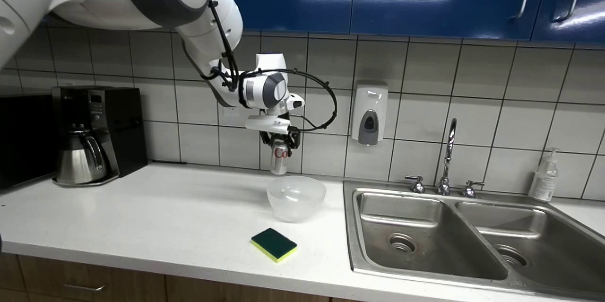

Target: Move the can of coke from the bowl to the counter top

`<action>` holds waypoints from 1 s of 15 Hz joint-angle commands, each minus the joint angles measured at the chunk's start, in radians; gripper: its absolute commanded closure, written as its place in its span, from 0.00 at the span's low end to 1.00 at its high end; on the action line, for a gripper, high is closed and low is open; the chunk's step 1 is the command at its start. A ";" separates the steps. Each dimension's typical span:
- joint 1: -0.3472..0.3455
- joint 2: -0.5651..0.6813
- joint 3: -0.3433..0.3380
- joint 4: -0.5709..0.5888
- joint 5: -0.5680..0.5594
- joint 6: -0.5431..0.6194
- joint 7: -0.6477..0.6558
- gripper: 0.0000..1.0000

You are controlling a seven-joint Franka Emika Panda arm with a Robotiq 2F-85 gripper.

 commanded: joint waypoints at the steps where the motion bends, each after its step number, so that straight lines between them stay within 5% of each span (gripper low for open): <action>1: -0.004 -0.074 0.033 -0.093 0.048 0.017 -0.068 0.63; 15: 0.060 -0.180 0.097 -0.310 0.072 0.070 -0.165 0.63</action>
